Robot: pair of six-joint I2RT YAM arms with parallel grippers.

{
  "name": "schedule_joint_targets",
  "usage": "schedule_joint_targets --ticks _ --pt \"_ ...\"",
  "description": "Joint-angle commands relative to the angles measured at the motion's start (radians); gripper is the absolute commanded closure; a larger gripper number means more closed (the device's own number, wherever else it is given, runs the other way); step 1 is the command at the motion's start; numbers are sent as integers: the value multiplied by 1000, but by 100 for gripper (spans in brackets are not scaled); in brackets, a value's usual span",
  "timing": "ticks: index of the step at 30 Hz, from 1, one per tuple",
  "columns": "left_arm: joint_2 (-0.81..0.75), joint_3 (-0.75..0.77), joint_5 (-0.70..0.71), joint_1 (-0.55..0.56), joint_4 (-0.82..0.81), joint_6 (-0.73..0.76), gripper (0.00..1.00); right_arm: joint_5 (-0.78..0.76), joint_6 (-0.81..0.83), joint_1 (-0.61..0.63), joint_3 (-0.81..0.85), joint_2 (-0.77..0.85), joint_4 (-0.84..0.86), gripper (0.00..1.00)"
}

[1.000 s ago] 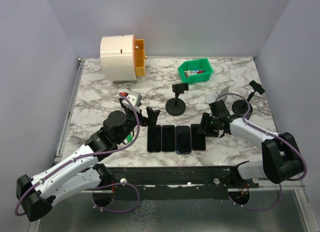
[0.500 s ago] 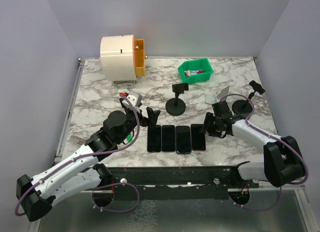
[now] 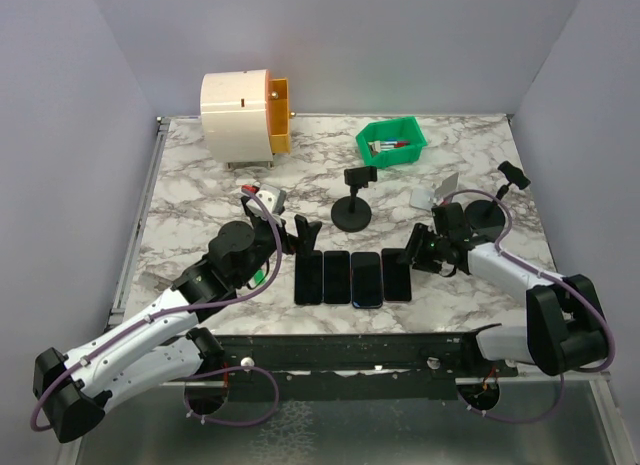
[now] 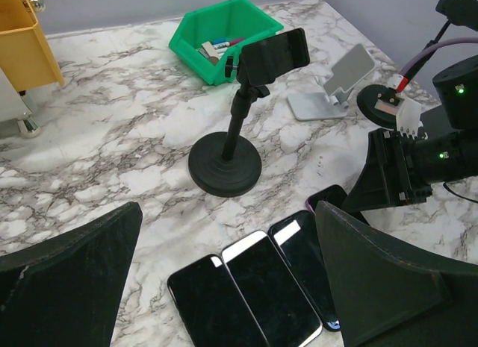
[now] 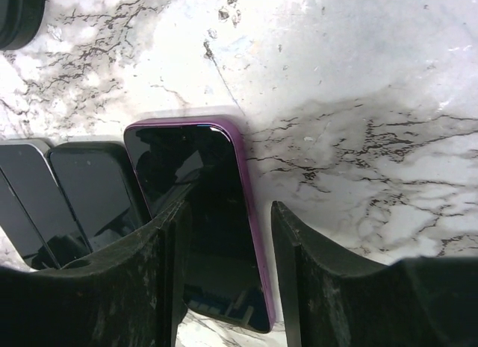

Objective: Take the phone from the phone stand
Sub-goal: Place the phone at the center of the board, then pick up the phone stand at the center of the board.

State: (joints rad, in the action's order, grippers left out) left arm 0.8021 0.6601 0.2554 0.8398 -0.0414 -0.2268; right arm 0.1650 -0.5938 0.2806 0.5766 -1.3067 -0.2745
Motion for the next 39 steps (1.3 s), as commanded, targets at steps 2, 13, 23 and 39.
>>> schedule_joint_targets --ticks 2,13,23,39 --pt "11 30 -5 -5 10 4 1 48 34 -3 -27 -30 15 49" --pt "19 29 -5 -5 9 4 1 130 46 -3 -22 -40 22 50" --pt "18 29 -4 -5 6 7 1 -4 59 -3 77 121 -101 48" --pt "10 14 -18 -7 -17 6 1 108 150 -1 220 411 210 42"
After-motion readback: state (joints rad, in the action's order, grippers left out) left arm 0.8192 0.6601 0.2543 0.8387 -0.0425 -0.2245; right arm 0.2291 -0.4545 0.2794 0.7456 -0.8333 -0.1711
